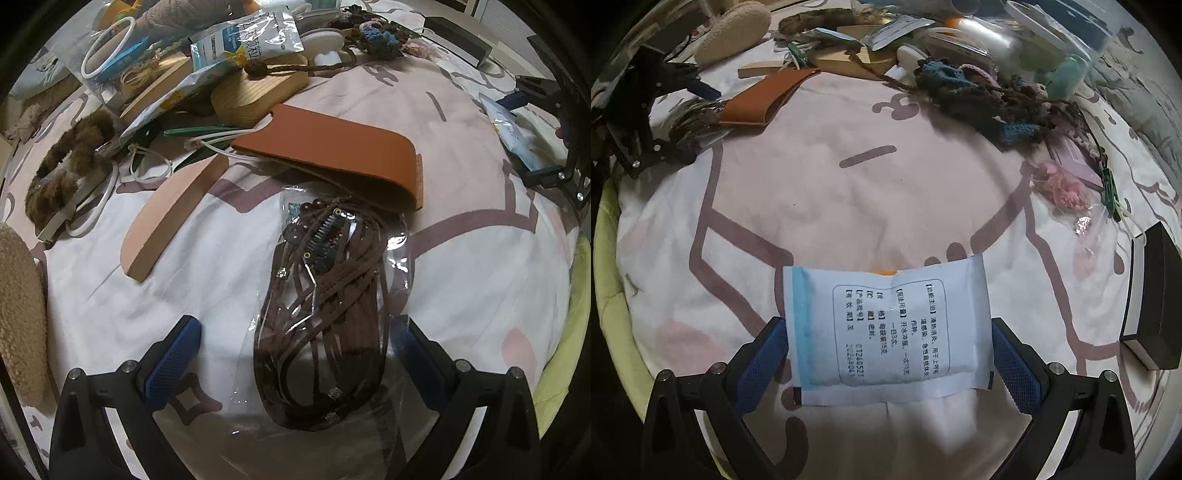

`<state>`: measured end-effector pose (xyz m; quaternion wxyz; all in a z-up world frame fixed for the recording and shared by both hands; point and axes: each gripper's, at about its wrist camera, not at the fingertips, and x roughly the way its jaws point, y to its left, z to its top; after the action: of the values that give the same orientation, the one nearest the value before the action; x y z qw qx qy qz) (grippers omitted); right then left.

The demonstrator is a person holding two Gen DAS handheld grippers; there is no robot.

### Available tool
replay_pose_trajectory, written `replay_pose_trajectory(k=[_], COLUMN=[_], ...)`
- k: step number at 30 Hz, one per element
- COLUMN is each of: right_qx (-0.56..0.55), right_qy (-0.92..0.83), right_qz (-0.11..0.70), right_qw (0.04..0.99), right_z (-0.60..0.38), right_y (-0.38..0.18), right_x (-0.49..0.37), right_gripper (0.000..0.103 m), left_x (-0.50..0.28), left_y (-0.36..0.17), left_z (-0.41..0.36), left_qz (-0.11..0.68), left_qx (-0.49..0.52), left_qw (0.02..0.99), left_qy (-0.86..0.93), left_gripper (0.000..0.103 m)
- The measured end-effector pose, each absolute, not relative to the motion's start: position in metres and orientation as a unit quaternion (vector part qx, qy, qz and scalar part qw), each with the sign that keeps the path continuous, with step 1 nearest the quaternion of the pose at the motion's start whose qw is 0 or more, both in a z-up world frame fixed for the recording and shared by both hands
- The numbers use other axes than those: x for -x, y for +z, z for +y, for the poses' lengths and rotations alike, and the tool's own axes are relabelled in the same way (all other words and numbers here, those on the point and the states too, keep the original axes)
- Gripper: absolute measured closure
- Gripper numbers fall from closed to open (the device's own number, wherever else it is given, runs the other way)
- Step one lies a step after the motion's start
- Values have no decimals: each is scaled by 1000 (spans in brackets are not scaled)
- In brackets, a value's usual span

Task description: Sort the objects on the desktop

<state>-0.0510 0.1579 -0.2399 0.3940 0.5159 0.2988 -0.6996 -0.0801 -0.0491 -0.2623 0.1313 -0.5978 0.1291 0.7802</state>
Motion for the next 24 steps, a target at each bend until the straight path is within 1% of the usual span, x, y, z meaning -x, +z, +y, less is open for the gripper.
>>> replay_pose_trajectory(k=[2, 3, 10, 12, 14, 16, 18, 19, 21, 22, 24], right_qx=[-520, -523, -544, -553, -560, -562, -560, -560, -557, -556, -556], right_qy=[-697, -695, -686, -687, -685, -681, -681, -682, -689, -692, -696], right_qz=[295, 293, 294, 286, 280, 278, 276, 273, 264, 258, 254], right_qw=[396, 397, 383, 374, 372, 379, 383, 383, 382, 381, 378], right_z=[159, 160, 160, 161, 163, 166, 168, 170, 173, 175, 178], right_y=[-241, -241, -241, -241, -241, -239, -235, -233, -229, -226, -223], right_x=[53, 55, 63, 67, 70, 72, 74, 75, 80, 83, 87], right_gripper=[0, 0, 0, 0, 0, 5, 11, 12, 21, 21, 24], left_x=[82, 82, 84, 85, 86, 87, 89, 89, 91, 92, 69], left_y=[-259, -257, -248, -246, -244, -242, -239, -237, -233, -231, -230], left_z=[-52, -53, -61, -63, -67, -70, -74, -76, -81, -83, -77], left_qz=[117, 114, 115, 116, 115, 114, 111, 108, 103, 101, 99], left_qx=[599, 598, 595, 596, 597, 597, 595, 594, 593, 592, 592], left_qw=[134, 136, 144, 144, 144, 143, 143, 143, 143, 143, 143], left_qy=[781, 781, 783, 781, 781, 781, 783, 784, 786, 786, 787], left_gripper=[3, 6, 21, 27, 29, 36, 44, 46, 52, 53, 56])
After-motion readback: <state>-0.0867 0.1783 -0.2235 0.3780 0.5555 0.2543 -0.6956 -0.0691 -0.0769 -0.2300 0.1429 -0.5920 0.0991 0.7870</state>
